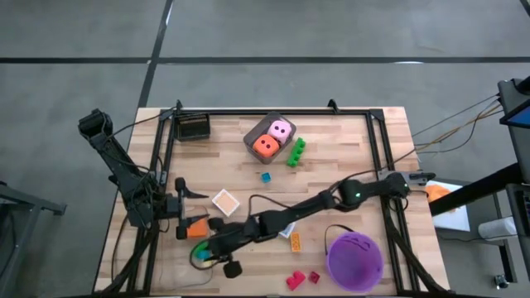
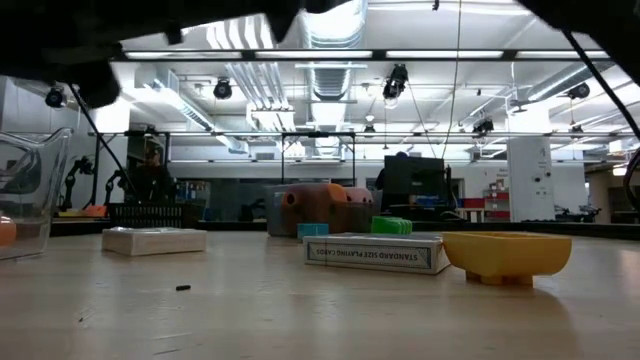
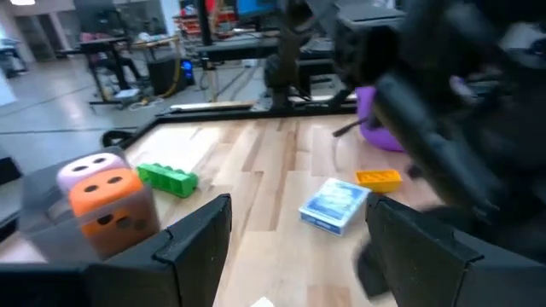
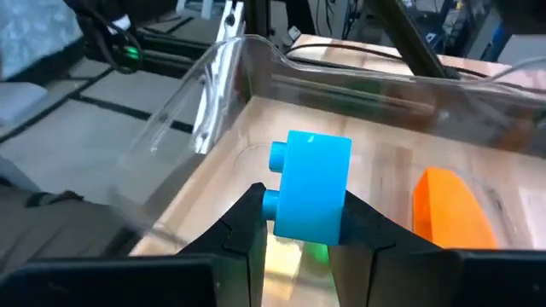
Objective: Pick & Place Toys
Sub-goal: Put the blue game piece into the transparent bin, then put the green game piece into the transparent bin
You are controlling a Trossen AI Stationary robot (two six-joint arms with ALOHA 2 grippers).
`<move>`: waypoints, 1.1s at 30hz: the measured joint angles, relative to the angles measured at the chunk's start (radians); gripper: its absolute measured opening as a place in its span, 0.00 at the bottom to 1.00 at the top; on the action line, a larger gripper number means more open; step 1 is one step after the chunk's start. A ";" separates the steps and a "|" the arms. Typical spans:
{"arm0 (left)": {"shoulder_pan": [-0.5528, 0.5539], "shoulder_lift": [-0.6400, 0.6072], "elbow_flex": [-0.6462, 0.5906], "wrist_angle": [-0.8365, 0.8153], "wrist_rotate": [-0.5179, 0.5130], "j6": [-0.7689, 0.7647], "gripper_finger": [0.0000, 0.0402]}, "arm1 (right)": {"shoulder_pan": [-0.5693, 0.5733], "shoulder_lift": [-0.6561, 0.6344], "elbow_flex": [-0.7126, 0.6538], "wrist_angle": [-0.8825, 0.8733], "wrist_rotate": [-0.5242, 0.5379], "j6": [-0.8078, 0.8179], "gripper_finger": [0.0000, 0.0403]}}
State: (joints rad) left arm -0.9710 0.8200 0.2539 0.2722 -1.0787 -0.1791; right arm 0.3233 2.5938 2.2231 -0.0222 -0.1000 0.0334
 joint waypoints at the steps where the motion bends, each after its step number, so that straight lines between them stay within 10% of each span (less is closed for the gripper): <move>1: 0.000 0.000 0.000 -0.001 -0.011 0.001 0.68 | 0.000 0.032 0.058 -0.025 -0.002 -0.008 0.21; 7: -0.001 0.000 0.000 -0.002 -0.022 0.003 0.68 | -0.004 0.061 0.030 0.059 -0.018 -0.043 0.25; 21: -0.001 0.000 0.000 -0.006 -0.022 0.000 0.68 | -0.010 0.025 0.049 -0.003 -0.055 -0.062 0.86; 33: -0.003 0.000 0.000 -0.006 -0.021 0.003 0.68 | 0.021 0.004 0.021 0.318 0.059 -0.145 0.91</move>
State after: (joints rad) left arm -0.9741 0.8200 0.2539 0.2657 -1.1000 -0.1761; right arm 0.3443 2.5980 2.2442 0.2960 -0.0414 -0.1120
